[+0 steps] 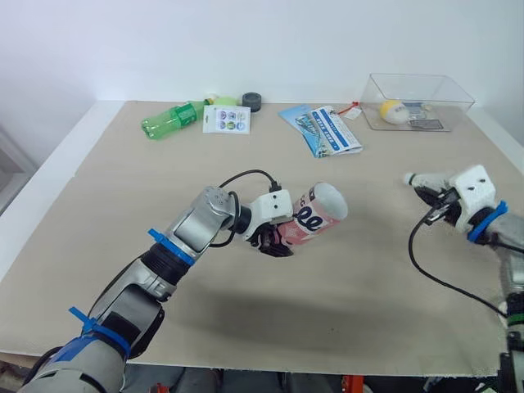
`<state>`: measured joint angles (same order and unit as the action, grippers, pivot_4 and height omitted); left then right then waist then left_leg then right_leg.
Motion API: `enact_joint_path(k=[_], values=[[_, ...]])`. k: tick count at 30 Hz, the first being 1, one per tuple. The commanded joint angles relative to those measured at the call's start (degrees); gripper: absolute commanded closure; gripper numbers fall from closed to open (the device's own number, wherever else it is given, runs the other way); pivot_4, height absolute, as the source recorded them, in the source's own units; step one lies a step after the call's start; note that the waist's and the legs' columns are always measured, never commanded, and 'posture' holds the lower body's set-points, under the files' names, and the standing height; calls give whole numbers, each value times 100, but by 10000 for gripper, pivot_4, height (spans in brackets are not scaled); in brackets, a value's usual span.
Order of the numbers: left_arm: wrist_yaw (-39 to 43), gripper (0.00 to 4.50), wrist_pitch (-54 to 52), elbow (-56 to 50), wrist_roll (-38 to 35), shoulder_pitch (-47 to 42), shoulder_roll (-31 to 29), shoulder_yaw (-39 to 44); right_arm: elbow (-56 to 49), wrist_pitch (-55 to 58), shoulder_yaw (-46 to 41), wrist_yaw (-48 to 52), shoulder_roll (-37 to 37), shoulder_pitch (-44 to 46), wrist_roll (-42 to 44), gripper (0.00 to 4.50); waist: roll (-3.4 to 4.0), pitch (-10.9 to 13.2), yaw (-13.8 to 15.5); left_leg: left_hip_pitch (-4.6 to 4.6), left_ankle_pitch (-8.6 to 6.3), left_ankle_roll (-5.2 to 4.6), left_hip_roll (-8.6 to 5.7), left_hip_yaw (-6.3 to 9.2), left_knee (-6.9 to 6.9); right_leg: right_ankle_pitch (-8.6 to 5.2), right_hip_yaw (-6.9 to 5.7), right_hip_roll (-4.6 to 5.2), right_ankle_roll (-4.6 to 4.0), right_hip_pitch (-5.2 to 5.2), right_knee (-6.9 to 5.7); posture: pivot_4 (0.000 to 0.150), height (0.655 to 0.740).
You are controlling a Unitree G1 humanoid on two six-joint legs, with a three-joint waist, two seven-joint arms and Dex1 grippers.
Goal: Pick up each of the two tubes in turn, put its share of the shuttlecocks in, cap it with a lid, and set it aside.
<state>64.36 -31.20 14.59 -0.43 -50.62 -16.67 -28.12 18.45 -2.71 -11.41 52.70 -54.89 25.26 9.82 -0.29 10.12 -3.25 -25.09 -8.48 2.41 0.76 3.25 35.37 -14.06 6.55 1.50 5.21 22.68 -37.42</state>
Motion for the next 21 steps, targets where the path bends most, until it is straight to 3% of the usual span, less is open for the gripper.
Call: enact_joint_path(k=[1,5,11,21], values=[[25,8574,145,121,15,-157,24,52,-1373,-19,73,1010,-551,328,499,44522,-1,0,0,1,0,0,1,1,1,0,-1,-1,0,-1,0,1500,7400],[63,8574,238,286,24,-205,45,43,-2055,108,431,1765,-877,950,708,44522,-10,6,-3,4,1,2,4,0,8,-6,-3,0,-28,-6,1,1500,7400],[94,8574,288,411,16,-269,91,67,-2588,191,834,2410,-889,1194,913,44522,-31,10,27,-9,0,4,4,-2,6,-11,-5,5,-32,4,6,1500,7400],[77,8574,268,373,27,-246,117,89,-2331,-275,1453,2822,-416,1636,613,44522,-31,10,48,-10,-1,4,7,-3,1,-10,-6,2,-32,10,5,1500,7400]])
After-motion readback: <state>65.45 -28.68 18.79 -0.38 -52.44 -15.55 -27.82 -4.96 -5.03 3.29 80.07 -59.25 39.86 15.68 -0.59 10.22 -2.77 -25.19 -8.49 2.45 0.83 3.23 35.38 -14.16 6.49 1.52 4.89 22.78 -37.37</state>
